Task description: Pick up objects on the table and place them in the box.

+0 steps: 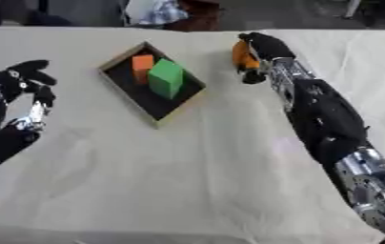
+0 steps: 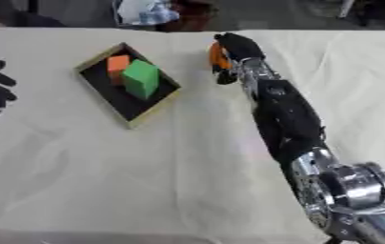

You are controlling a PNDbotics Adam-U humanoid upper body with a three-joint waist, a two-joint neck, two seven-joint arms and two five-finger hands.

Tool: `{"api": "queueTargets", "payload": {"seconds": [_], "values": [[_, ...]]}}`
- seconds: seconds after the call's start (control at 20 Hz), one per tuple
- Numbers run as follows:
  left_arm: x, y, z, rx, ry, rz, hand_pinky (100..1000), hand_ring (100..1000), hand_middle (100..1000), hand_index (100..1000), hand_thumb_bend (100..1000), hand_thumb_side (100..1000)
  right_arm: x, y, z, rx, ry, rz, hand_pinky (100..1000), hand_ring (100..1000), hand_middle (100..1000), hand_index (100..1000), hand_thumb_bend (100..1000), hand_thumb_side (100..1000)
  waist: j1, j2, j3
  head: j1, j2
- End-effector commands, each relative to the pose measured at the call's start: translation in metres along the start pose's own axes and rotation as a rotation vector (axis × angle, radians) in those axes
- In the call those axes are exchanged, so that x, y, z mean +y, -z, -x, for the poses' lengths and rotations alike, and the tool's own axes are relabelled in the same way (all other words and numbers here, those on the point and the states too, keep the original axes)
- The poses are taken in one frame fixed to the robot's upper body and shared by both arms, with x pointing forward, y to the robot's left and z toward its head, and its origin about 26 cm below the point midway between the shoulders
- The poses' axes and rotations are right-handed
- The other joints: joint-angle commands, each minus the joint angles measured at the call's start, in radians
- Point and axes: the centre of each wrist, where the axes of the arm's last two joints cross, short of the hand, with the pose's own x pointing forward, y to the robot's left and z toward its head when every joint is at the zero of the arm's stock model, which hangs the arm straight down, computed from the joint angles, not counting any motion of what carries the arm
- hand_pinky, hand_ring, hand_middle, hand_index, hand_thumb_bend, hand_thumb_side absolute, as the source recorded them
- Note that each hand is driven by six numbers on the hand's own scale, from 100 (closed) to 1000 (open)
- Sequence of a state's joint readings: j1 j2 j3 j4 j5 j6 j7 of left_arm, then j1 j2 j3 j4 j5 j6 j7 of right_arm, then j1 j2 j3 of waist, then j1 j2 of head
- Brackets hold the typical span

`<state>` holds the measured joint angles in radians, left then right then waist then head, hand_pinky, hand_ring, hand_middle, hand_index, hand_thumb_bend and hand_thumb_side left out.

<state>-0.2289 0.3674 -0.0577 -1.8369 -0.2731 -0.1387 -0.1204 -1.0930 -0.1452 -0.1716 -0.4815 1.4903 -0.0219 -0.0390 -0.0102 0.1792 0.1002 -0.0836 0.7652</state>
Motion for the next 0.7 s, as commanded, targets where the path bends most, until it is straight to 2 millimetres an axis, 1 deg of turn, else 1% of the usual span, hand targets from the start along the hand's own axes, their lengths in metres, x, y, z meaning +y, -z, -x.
{"api": "queueTargets", "payload": {"seconds": [0.05, 0.1, 0.15, 0.2, 0.3, 0.35, 0.45, 0.7], "values": [[0.003, 0.002, -0.003, -0.014, 0.010, -0.002, 718, 569, 626, 873, 100, 625, -0.010, 0.002, 0.004, 0.042, -0.030, 0.062, 805, 831, 646, 978, 100, 209, -0.006, 0.000, 0.002, -0.003, 0.003], [0.003, 0.002, -0.003, -0.014, 0.009, -0.003, 718, 569, 626, 873, 100, 624, -0.011, 0.002, 0.004, 0.050, -0.036, 0.095, 793, 806, 574, 955, 100, 198, -0.005, -0.001, 0.002, -0.002, 0.003], [0.003, 0.002, -0.003, -0.014, 0.009, -0.004, 718, 569, 626, 873, 100, 624, -0.011, 0.002, 0.004, 0.057, -0.041, 0.127, 793, 806, 574, 955, 100, 198, -0.004, -0.001, 0.002, -0.002, 0.003], [0.003, 0.002, -0.003, -0.013, 0.008, -0.005, 717, 568, 625, 873, 100, 623, -0.012, 0.002, 0.004, 0.060, -0.044, 0.164, 771, 763, 467, 914, 100, 163, -0.004, -0.001, 0.001, -0.002, 0.002], [0.003, 0.002, -0.003, -0.013, 0.008, -0.007, 717, 567, 624, 873, 100, 622, -0.020, 0.002, 0.003, 0.042, -0.047, 0.266, 751, 717, 362, 874, 100, 112, -0.004, -0.001, -0.001, -0.001, 0.001], [0.003, 0.002, -0.003, -0.012, 0.008, -0.008, 716, 566, 623, 873, 100, 622, -0.023, 0.002, 0.003, 0.027, -0.046, 0.309, 744, 702, 331, 859, 100, 100, -0.004, -0.001, -0.002, 0.000, 0.001], [0.003, 0.001, -0.003, -0.009, 0.008, -0.012, 715, 565, 622, 873, 100, 621, -0.033, 0.003, 0.002, -0.021, -0.042, 0.387, 737, 685, 296, 846, 100, 100, -0.004, -0.002, -0.004, 0.002, 0.000], [0.004, 0.001, -0.003, -0.006, 0.009, -0.015, 715, 564, 621, 873, 100, 619, -0.059, 0.006, -0.008, -0.173, -0.031, 0.483, 736, 677, 276, 835, 100, 100, -0.004, -0.003, -0.007, 0.005, -0.001]]}}
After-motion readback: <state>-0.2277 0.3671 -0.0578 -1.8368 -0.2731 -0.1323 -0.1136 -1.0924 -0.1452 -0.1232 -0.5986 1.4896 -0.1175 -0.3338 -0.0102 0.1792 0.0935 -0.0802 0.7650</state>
